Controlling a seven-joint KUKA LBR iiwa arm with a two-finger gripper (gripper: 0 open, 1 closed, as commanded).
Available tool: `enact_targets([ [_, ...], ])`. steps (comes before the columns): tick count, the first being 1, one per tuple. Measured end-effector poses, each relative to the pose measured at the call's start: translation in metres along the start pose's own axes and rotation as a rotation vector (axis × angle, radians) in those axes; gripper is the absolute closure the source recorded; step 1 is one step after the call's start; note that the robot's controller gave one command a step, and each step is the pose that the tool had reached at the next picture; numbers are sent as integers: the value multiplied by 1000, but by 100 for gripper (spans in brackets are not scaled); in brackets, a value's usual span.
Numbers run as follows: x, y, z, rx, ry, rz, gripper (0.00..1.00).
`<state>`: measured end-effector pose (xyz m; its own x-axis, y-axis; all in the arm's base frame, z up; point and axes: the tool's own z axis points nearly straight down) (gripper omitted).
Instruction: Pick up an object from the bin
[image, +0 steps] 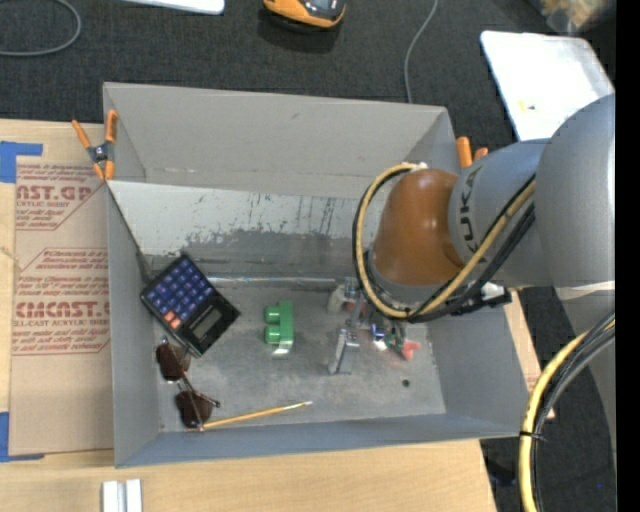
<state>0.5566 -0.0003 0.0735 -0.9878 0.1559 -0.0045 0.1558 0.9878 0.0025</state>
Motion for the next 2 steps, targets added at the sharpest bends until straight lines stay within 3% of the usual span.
enact_targets([
  [2,16,34,-38,-1,3,-88,0],
])
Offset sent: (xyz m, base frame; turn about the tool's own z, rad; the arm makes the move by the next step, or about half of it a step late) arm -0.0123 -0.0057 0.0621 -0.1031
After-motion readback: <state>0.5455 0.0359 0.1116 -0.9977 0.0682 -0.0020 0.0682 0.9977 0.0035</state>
